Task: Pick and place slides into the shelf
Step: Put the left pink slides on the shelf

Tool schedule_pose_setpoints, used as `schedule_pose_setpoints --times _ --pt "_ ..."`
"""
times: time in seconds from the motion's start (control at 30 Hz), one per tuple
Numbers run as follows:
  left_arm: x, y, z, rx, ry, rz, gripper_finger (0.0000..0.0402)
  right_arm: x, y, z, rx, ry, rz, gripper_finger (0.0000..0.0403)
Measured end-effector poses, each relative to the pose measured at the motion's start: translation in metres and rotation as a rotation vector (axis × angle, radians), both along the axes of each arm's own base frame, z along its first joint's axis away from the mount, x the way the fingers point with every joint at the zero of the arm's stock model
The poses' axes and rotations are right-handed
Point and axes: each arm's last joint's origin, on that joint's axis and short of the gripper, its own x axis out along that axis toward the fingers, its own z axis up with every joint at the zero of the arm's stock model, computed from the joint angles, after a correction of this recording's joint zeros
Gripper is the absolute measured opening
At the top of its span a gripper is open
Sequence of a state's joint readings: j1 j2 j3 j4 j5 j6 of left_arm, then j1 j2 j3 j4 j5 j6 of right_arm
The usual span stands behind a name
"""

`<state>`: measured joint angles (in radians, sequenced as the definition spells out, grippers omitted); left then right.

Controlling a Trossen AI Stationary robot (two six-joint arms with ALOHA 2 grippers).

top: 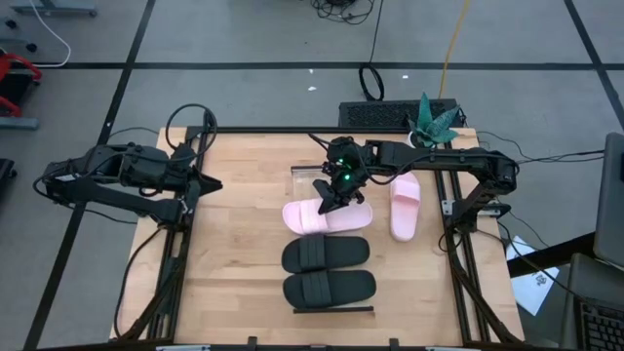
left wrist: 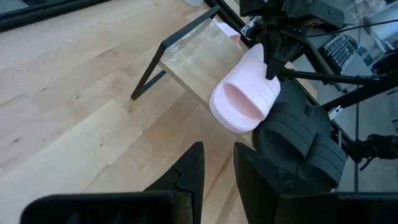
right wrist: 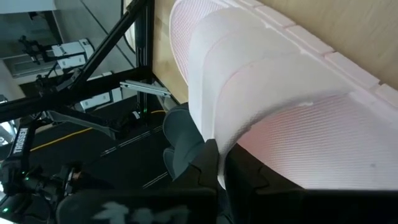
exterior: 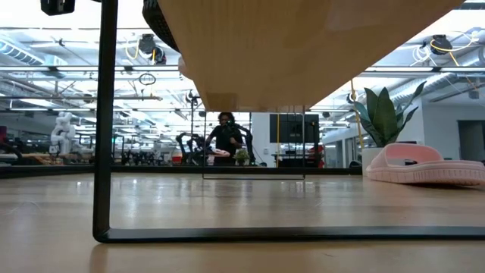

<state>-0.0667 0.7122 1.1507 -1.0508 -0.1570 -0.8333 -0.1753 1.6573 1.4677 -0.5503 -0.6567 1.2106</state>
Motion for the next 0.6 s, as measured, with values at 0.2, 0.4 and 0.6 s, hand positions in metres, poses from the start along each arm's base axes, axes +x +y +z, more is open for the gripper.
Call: schedule_pose_setpoints --times 0.2,0.4,0.6 --pt "0.0 0.0 0.0 0.0 0.0 0.0 0.0083 0.0 0.0 0.0 -0.004 -0.002 0.003 0.0" --pt "0.0 0.0 0.0 0.0 0.0 0.0 0.0083 -0.001 0.004 -0.016 0.012 0.01 0.004 0.0" --pt "0.0 0.0 0.0 0.0 0.0 -0.001 0.0083 0.005 0.005 -0.017 0.04 -0.064 -0.005 0.0"
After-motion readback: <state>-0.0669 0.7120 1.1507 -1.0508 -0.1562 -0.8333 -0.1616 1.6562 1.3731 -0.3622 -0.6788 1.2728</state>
